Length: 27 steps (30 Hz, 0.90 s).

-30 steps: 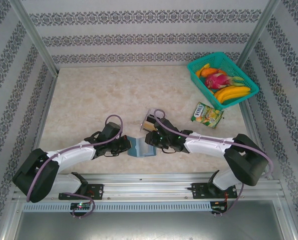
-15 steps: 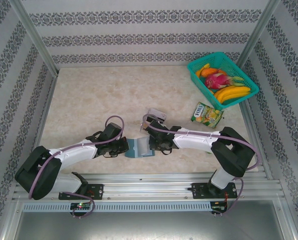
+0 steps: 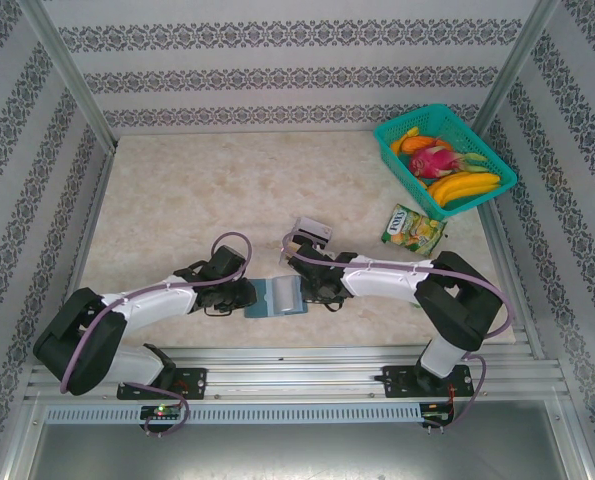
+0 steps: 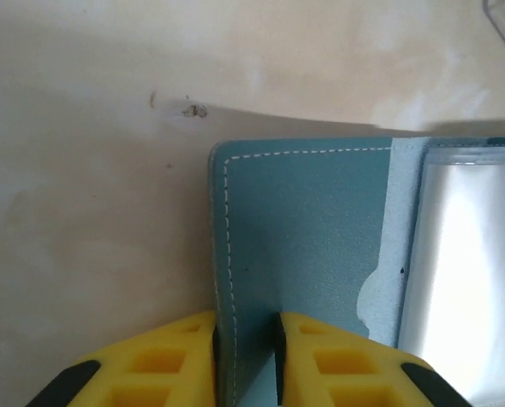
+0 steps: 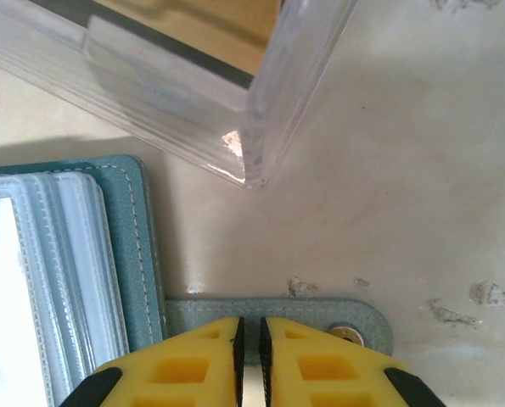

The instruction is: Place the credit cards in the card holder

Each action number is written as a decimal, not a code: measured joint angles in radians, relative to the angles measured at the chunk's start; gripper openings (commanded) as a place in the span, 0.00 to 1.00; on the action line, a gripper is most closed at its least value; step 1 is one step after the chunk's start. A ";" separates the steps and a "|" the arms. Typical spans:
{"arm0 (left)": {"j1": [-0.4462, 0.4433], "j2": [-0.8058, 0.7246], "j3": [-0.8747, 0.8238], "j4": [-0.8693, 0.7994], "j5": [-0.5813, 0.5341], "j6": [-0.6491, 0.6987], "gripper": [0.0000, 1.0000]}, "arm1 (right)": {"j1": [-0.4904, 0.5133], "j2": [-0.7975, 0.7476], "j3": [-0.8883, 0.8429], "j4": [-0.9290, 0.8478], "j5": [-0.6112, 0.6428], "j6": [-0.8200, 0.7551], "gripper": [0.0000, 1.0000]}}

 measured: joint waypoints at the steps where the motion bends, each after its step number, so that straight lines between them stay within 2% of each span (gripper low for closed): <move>1: 0.000 -0.005 0.003 -0.014 -0.009 0.002 0.32 | 0.000 0.002 0.002 -0.002 0.000 0.000 0.16; 4: 0.000 -0.048 0.005 -0.076 -0.047 0.007 0.40 | 0.000 0.002 0.002 -0.003 0.000 0.000 0.16; 7: 0.000 -0.118 0.026 -0.150 -0.082 0.008 0.41 | 0.001 0.003 0.003 -0.003 0.000 0.000 0.16; 12: 0.000 -0.238 0.106 -0.197 -0.091 0.008 0.37 | 0.001 0.004 0.007 -0.006 -0.001 0.001 0.17; 16: 0.000 -0.275 0.149 -0.172 -0.022 0.008 0.34 | 0.001 0.003 0.007 -0.005 -0.004 0.001 0.18; 19: 0.000 -0.238 0.158 -0.103 0.079 0.000 0.26 | 0.001 0.003 0.007 -0.003 -0.005 0.001 0.18; 22: 0.000 -0.133 0.184 -0.058 0.153 -0.015 0.20 | 0.001 0.003 0.007 -0.002 -0.005 0.001 0.17; 27: -0.001 0.029 0.204 -0.038 0.173 -0.023 0.15 | 0.001 0.003 0.007 -0.002 -0.006 0.002 0.17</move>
